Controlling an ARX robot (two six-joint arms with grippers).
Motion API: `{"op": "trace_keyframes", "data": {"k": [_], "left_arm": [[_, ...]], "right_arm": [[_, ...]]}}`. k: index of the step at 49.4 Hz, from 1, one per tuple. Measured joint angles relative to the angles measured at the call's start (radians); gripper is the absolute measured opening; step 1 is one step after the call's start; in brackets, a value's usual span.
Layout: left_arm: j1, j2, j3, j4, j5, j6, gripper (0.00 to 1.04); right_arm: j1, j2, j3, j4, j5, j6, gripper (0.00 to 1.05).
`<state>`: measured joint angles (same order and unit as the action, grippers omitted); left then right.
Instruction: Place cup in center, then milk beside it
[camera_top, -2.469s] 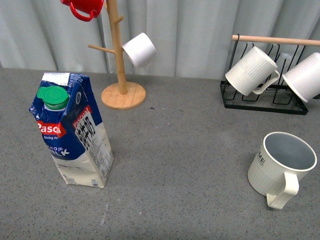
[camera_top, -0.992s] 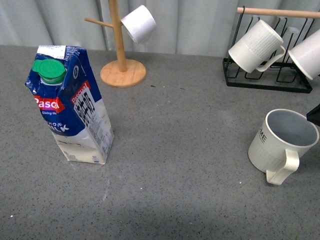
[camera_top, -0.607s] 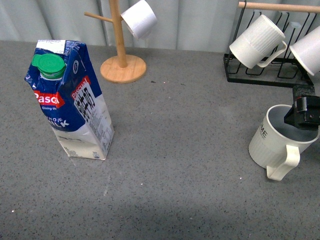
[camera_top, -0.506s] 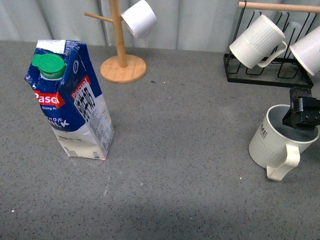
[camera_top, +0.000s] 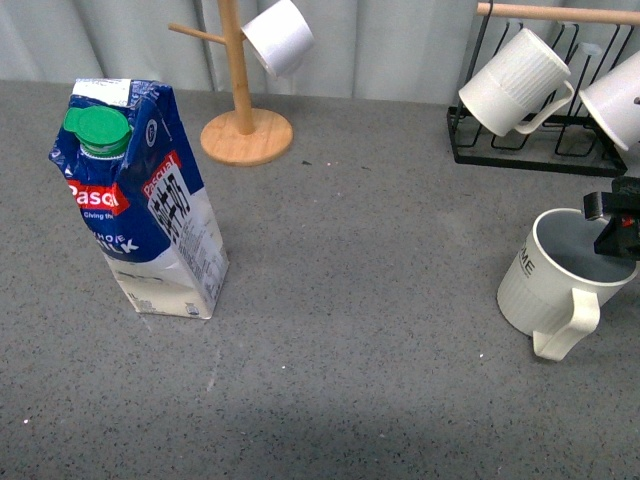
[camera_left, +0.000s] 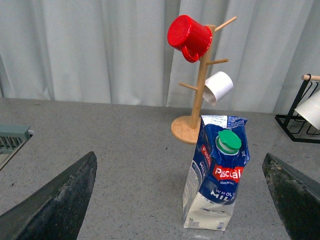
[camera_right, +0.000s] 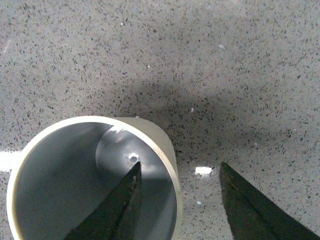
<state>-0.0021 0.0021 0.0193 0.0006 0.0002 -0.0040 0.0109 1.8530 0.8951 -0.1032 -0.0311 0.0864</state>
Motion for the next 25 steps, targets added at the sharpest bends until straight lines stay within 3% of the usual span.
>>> {"op": "trace_keyframes", "data": {"k": [12, 25], "left_arm": [[0.0, 0.0, 0.0, 0.0, 0.0, 0.0, 0.98], [0.0, 0.0, 0.0, 0.0, 0.0, 0.0, 0.98]], "right_arm": [[0.0, 0.005, 0.002, -0.013, 0.0, 0.008, 0.01], [0.006, -0.006, 0.029, -0.089, -0.072, 0.026, 0.01]]}}
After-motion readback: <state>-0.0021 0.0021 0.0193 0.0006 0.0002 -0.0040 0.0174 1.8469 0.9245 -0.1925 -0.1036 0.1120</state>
